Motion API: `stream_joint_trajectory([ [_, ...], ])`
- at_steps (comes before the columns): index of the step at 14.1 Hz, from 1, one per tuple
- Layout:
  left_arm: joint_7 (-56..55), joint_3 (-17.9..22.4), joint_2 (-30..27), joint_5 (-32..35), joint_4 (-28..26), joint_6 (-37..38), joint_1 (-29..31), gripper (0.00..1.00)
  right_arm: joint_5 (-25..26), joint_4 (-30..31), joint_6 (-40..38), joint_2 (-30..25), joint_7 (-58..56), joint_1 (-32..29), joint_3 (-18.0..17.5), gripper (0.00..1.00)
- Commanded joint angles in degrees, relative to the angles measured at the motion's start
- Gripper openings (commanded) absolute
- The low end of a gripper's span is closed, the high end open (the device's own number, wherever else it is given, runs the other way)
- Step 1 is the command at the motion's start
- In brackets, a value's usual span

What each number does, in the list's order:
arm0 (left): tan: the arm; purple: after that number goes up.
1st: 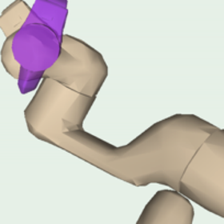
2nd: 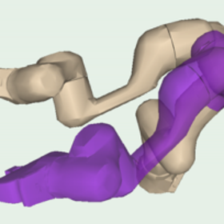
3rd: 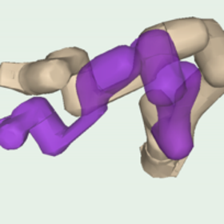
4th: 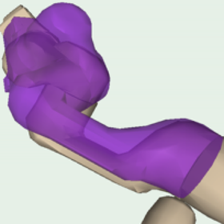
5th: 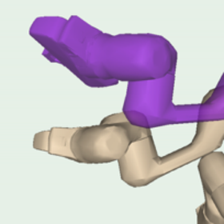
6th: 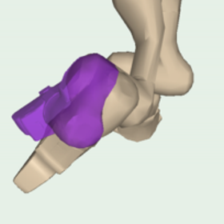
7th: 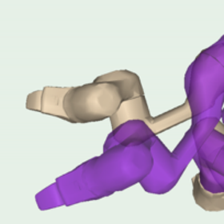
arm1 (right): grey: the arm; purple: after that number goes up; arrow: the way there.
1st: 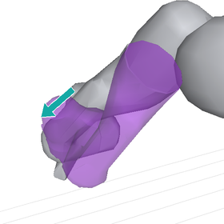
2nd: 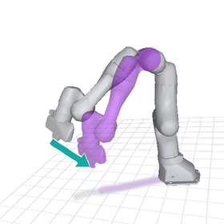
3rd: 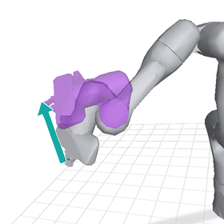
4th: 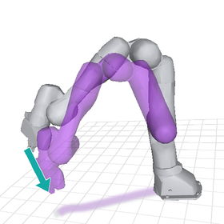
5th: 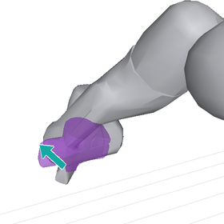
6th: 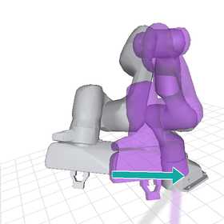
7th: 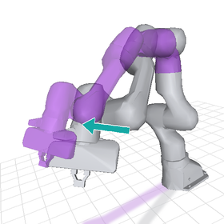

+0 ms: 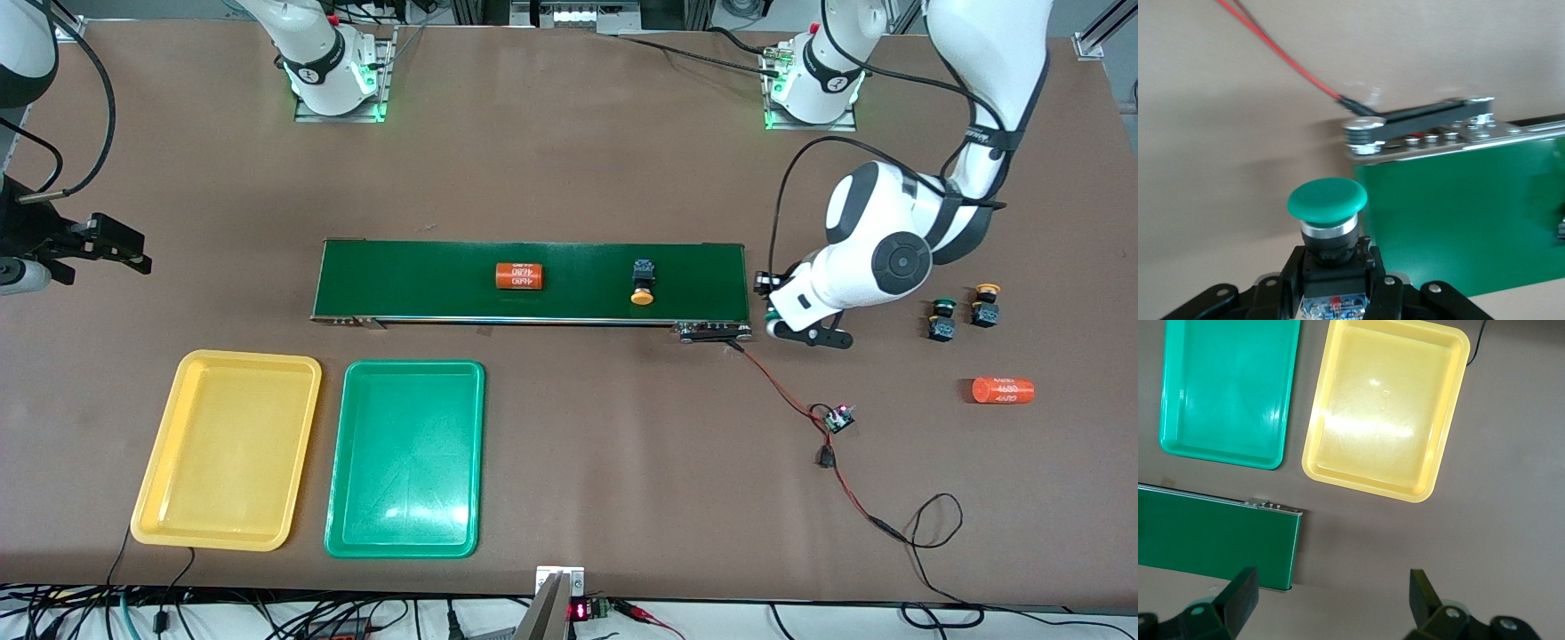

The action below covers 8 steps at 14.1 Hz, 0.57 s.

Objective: Sort buttons by color to trays
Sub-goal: 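Carry the green button onto the conveyor belt and release it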

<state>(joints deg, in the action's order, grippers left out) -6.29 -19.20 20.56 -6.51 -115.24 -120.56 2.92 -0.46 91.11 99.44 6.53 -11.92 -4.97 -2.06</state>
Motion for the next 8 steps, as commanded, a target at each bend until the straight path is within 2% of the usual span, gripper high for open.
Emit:
stream_joint_trajectory([
  [1, -0.6, 0.5, 0.2, -4.3, 0.4, -0.4, -1.2, 0.0, -0.3, -0.1, -0.6, 0.0, 0.0, 0.0, 0.0, 1.0],
  [8, -0.6, 0.5, 0.8, -4.2, 0.0, -0.4, -4.8, 0.0, -0.6, -0.2, -2.8, -0.2, 0.6, 0.2, 0.0, 1.0],
])
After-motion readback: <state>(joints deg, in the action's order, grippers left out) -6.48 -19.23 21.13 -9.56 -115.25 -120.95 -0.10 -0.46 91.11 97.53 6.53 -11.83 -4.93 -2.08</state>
